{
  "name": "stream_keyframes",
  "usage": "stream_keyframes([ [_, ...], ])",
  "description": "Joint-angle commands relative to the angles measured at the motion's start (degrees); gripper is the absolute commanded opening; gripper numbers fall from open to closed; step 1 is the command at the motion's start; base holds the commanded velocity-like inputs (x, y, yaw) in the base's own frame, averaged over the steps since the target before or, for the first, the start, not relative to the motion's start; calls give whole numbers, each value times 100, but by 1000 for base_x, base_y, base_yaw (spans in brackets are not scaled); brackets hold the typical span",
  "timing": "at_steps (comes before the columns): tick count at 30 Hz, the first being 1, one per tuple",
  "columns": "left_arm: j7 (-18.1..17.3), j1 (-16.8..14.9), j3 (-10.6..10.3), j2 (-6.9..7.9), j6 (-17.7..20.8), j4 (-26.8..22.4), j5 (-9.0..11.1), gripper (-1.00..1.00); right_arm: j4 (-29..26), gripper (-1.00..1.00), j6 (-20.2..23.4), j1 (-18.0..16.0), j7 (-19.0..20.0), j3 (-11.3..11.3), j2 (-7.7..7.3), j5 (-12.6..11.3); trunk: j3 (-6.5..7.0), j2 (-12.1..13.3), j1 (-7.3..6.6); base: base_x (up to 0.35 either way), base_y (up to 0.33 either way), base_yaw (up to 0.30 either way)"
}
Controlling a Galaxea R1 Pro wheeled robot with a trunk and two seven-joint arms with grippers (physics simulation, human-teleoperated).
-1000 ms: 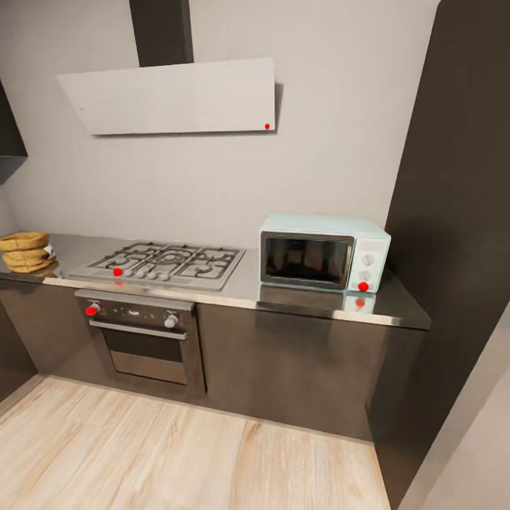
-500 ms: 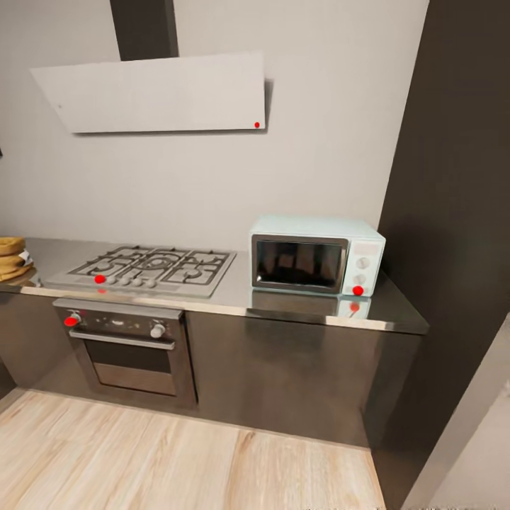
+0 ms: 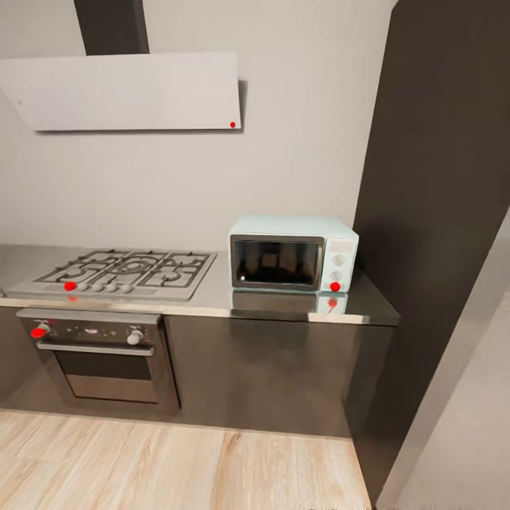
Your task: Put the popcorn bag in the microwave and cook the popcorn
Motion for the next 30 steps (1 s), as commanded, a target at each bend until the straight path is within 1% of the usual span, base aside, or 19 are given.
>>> stream_keyframes([
  [1,-3,-1,7,-1,-7,-2,44,100,5,100,-24,-2,-1,3,-2,2,-4,-2,0,0,0,-204],
  [27,-2,0,7,-1,-7,-3,45,100,5,100,-24,-2,-1,3,-4,2,-4,-2,0,0,0,-205],
  [30,0,-1,7,-1,-7,-2,45,100,5,100,-18,-2,-1,3,-8,2,-4,-2,0,0,0,-81],
])
